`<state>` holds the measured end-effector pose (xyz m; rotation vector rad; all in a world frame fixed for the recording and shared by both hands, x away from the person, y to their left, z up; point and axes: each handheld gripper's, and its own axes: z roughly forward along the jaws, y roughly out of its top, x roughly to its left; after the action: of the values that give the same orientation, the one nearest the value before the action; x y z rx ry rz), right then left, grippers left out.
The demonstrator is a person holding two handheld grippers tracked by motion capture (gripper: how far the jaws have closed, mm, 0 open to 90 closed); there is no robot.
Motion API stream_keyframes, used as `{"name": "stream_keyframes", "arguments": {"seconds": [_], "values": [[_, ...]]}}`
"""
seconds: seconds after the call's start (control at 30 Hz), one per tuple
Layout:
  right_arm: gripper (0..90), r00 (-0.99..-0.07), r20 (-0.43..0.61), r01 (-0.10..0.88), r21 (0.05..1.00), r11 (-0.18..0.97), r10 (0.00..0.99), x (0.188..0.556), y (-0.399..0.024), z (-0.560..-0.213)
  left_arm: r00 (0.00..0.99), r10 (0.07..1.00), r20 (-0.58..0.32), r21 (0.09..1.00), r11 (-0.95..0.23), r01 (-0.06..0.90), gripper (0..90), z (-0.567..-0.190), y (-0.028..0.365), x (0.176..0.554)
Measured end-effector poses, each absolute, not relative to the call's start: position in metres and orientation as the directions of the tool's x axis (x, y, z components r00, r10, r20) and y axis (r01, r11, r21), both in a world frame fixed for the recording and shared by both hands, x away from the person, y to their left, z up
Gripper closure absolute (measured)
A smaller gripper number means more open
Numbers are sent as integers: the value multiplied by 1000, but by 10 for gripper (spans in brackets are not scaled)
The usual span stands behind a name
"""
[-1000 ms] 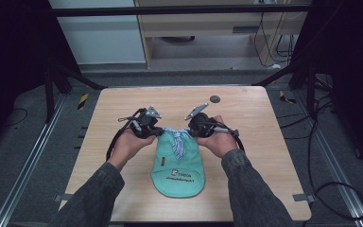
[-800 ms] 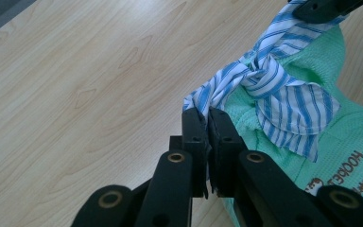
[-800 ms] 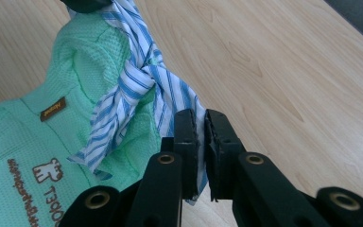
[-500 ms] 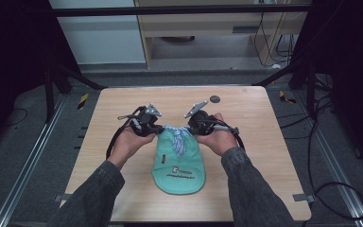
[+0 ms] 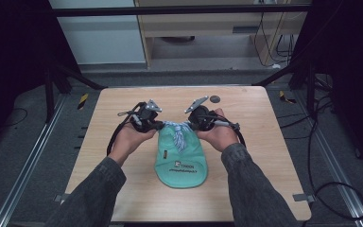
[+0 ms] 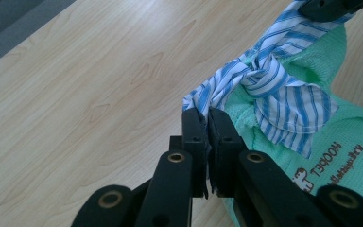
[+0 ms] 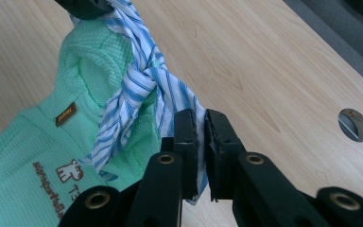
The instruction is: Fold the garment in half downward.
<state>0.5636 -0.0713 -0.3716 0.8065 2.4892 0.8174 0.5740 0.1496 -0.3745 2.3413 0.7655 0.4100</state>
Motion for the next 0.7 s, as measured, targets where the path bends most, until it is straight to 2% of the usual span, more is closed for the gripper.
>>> {"name": "stream_keyframes", "arguments": {"seconds": [0.47, 0.7], "values": [[837, -734, -192, 404, 647, 646, 651, 571, -75, -365, 778, 620, 103, 667, -623, 408, 866, -367, 144, 580], [836, -737, -202, 384, 660, 645, 645, 560, -78, -368, 777, 613, 145, 665, -642, 382, 865, -370, 140, 569]]}}
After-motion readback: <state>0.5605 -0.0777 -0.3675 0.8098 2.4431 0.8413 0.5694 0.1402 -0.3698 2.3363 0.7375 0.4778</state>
